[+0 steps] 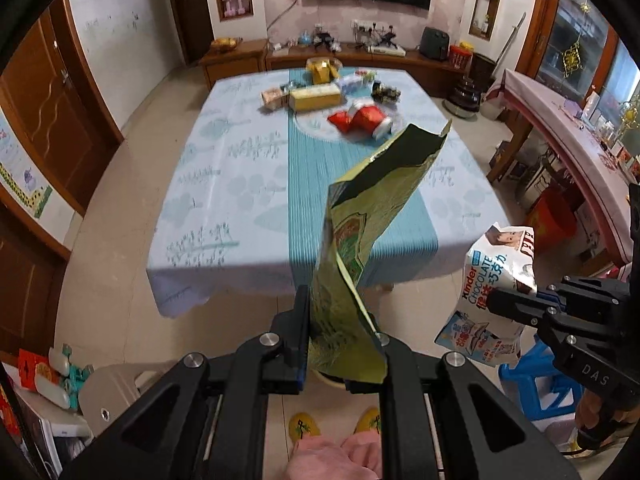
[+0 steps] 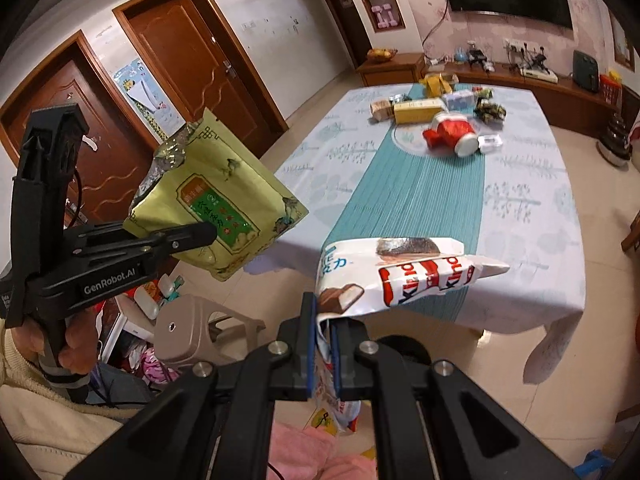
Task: Collect trash
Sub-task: 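Carry the snack bag and Kinder wrapper with both tools over the black bin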
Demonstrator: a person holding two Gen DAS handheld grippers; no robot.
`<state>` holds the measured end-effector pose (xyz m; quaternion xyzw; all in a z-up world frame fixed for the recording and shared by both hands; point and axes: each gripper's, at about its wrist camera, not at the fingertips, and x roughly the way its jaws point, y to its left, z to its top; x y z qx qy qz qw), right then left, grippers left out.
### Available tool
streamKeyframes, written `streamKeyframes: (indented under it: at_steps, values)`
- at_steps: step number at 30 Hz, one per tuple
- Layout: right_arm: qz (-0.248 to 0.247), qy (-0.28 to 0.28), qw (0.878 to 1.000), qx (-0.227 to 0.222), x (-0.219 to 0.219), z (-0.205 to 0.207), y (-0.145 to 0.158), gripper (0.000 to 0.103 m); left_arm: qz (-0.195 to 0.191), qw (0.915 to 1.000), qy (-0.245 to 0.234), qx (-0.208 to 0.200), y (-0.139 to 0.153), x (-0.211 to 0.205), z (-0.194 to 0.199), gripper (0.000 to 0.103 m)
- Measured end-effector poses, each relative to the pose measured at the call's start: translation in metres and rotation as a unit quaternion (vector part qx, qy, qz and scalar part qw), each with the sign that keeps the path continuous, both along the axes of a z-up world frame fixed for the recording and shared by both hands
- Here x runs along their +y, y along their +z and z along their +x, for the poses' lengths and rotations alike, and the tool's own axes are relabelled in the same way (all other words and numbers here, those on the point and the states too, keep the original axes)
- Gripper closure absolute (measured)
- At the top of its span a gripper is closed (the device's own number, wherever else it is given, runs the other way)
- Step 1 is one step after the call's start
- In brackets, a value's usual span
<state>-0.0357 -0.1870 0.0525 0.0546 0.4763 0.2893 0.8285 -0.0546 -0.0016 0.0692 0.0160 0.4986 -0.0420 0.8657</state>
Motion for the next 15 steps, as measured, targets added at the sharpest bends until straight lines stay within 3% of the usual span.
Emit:
streamKeyframes:
  at_steps: [7,15]
  values:
    - [-0.011,-0.029,0.998,0.057,0.012,-0.003,-0.053,0.097,0.000,0.9979,-0.015,0.063,-0.059,0.008,-0.003,0.093]
    - [-0.041,-0.102,0.985,0.132,0.013,-0.005,-0.160,0.097,-0.006,0.9910,-0.032,0.130,-0.159,0.006,0.007,0.092]
